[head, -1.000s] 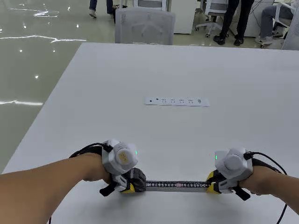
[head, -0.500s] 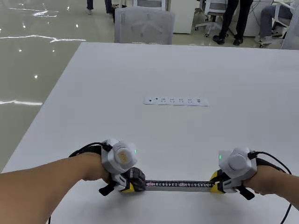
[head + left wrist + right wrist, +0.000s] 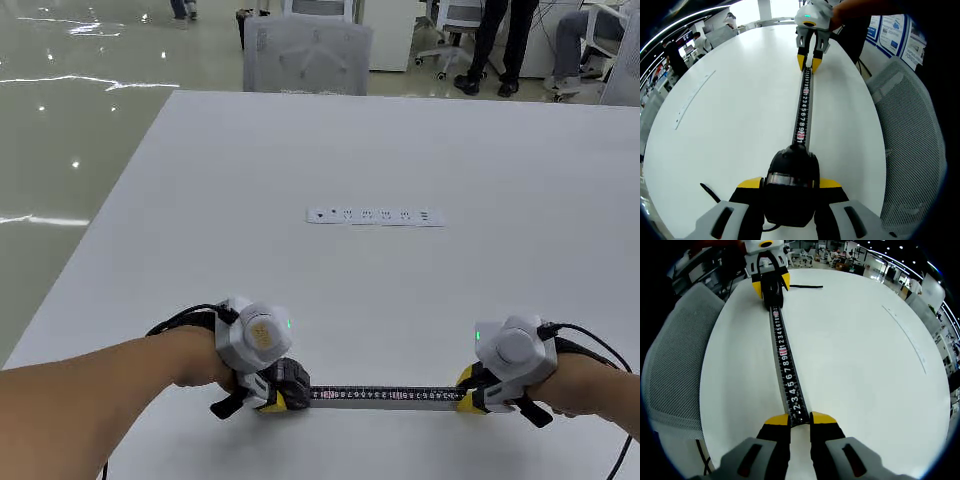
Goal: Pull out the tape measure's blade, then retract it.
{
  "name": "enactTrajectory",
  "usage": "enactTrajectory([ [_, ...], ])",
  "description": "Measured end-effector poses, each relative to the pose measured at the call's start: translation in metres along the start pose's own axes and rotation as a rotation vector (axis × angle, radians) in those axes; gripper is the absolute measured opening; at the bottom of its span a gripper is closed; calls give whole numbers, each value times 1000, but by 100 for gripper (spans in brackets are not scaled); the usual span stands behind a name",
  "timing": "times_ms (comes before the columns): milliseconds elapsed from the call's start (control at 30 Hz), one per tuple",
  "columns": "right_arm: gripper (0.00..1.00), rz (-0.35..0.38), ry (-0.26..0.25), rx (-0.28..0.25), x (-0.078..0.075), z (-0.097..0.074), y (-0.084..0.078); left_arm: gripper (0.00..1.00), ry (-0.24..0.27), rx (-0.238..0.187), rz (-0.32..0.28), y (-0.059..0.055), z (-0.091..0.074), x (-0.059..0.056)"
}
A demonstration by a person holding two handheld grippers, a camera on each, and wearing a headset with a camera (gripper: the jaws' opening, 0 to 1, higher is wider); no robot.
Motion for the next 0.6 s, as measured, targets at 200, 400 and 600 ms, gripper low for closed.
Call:
enactTrajectory([
  [200, 13, 4, -1, 3, 0, -1, -4, 35, 0, -1, -1, 0, 0, 0],
  [400, 13, 11, -6, 4, 0, -2, -5, 35, 0, -3, -4, 0, 0, 0],
  [600, 13, 21, -5, 2, 1, -1, -3, 35, -1, -1, -2, 1, 0, 0],
])
Point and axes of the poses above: the centre of the closed fingertips' face, and the gripper's own axes: z roughly forward along the fingers, x roughly to its left, y roughly out of its top, the point moved 2 cm from there along -z, roughly backward along the fingers, and after that the axes turned 13 degrees about x, right-handed, at the moved point
